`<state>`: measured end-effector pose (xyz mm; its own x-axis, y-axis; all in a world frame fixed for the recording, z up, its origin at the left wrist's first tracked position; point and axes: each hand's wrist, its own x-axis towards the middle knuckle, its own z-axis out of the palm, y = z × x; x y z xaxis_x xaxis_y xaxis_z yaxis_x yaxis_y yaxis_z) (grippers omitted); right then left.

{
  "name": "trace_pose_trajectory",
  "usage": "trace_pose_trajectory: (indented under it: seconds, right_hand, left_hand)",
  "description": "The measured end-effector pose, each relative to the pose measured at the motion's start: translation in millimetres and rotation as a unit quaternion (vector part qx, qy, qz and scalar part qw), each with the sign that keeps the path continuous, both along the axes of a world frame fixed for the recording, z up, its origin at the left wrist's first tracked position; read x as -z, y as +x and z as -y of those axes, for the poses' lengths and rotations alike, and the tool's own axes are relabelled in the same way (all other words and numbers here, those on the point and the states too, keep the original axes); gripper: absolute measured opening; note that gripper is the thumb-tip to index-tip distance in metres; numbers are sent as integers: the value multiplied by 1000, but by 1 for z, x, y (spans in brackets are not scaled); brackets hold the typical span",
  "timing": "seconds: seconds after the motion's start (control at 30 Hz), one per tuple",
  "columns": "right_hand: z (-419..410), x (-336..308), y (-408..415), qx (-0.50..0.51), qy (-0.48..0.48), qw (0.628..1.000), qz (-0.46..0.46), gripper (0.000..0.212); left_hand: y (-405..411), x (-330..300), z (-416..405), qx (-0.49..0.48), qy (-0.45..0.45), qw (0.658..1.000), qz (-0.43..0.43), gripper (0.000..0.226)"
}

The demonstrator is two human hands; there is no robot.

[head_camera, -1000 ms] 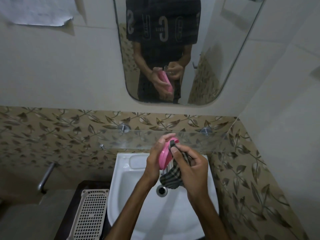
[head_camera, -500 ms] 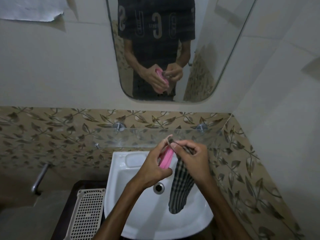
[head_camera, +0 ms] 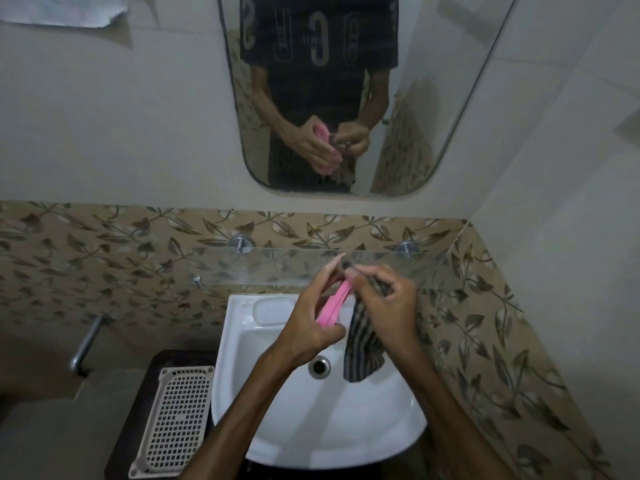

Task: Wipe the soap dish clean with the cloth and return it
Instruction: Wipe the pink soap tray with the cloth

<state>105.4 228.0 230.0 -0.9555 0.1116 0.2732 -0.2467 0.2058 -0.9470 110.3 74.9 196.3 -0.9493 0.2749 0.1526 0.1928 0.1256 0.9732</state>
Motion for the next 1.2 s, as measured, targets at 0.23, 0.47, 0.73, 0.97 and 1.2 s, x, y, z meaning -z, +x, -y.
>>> trace_pose_trajectory:
  seconds: [0.23, 0.47, 0.73, 0.97, 1.2]
  right_hand:
    - [4, 6, -4, 3, -2, 1000, 11, 17]
    - [8, 4, -1, -38, -23, 999, -3, 21]
    - [10, 9, -14, -33, -40, 999, 4, 17]
    - [-13, 24, -25, -85, -138, 978, 134, 19]
    - [-9, 25, -37, -191, -346, 871, 292, 29]
  left_hand:
    - [-2, 1, 3, 3, 12, 1000, -2, 101]
    - [-3, 2, 8, 9, 7, 1000, 5, 102]
    - [-6, -7, 13, 3, -3, 1000, -6, 101]
    - [4, -1, 5, 26, 0, 1000, -13, 103]
    - [4, 0, -1, 7, -95, 994, -61, 94]
